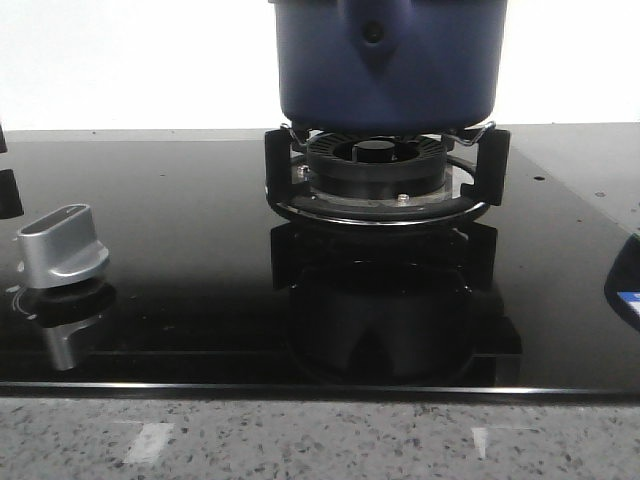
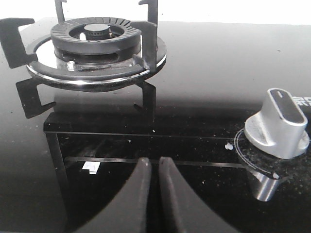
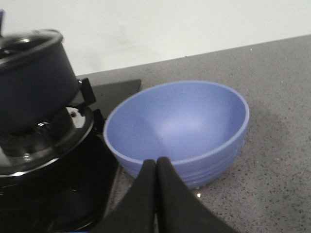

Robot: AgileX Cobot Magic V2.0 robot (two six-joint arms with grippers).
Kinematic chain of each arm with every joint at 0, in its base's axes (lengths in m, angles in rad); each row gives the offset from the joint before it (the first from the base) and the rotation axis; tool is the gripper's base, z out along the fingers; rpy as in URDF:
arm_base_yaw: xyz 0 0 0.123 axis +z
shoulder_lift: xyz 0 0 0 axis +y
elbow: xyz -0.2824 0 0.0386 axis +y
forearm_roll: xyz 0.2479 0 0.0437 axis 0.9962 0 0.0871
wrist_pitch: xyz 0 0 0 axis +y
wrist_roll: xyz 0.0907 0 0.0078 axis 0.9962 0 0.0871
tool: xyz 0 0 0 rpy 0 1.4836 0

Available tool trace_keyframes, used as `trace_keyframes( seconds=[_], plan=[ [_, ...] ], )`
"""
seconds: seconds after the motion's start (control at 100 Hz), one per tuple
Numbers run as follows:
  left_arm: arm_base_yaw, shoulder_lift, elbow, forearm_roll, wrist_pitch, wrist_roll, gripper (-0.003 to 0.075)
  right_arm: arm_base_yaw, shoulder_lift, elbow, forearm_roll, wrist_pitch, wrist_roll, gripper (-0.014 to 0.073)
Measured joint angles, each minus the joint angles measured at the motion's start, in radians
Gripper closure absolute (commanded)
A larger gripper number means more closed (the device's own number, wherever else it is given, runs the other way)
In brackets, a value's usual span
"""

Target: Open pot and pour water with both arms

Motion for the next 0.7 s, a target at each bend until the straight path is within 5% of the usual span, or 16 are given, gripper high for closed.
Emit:
trace_keyframes(
  seconds=[0.22, 0.7],
  plan=[
    [0.0, 0.0, 0.0, 0.0, 0.0, 0.0, 0.0741, -0.009, 0.0, 0.239, -0.025, -0.254, 0.0, 0.0668],
    [0.0, 0.0, 0.0, 0.0, 0.001, -0.001, 0.0741, -0.009, 0.0, 0.24, -0.047, -0.122, -0.043, 0.0668]
  ],
)
